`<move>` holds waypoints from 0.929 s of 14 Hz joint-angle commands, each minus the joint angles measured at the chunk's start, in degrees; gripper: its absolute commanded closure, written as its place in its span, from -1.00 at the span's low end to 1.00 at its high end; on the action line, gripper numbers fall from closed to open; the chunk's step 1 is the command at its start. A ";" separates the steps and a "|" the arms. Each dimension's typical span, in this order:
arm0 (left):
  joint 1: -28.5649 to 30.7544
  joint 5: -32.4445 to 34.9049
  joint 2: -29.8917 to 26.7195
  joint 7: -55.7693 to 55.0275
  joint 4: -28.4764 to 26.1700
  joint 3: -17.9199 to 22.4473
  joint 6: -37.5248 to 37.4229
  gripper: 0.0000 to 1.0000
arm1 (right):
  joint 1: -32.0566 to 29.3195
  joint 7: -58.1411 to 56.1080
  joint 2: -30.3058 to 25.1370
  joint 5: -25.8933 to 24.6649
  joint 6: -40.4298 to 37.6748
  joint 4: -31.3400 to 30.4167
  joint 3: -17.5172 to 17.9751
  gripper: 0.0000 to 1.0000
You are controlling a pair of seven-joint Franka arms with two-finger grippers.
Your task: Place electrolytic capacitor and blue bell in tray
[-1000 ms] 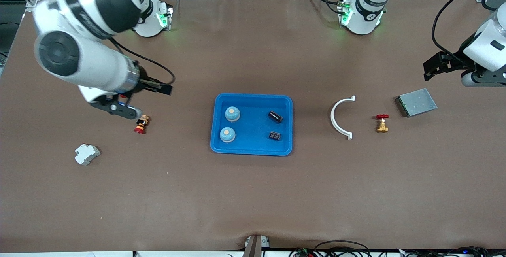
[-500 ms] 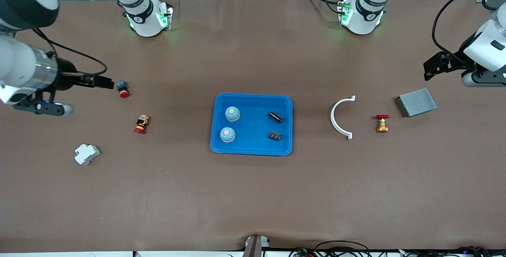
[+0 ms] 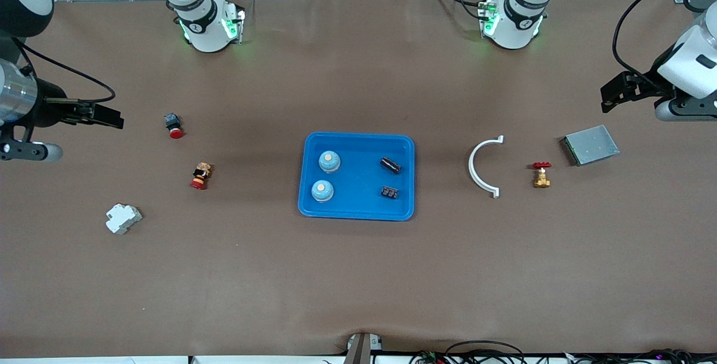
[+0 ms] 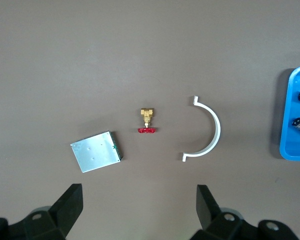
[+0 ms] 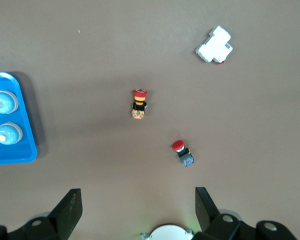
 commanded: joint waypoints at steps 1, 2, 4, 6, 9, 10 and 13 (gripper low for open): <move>0.40 -0.23 -2.29 1.27 -2.07 -0.08 0.25 -1.00 | -0.52 -0.72 -11.90 -0.41 10.11 -17.36 1.25 -1.00; 0.40 -0.23 -2.29 1.27 -2.07 -0.08 0.25 -1.00 | -0.26 -0.72 -12.19 -0.41 10.50 -17.84 1.34 -1.00; 0.40 -0.23 -2.29 1.27 -2.07 -0.08 0.25 -1.00 | -0.26 -0.81 -12.10 -0.23 10.59 -17.49 1.25 -1.00; 0.40 -0.23 -2.38 1.27 -2.16 -0.08 0.25 -1.00 | -0.34 -0.81 -12.10 -0.23 10.50 -17.32 1.08 -1.00; 0.40 -0.23 -2.30 1.27 -2.16 -0.08 0.25 -1.00 | -0.52 -0.81 -12.10 -0.23 10.32 -17.05 0.81 -1.00; 0.40 -0.23 -2.29 1.27 -2.16 -0.08 0.25 -1.00 | -0.52 -0.90 -12.10 -0.23 10.24 -16.79 0.81 -1.00; 0.40 -0.23 -2.38 1.27 -2.42 -0.08 0.25 -1.00 | -0.17 -0.81 -12.10 -0.23 9.71 -16.44 0.46 -1.00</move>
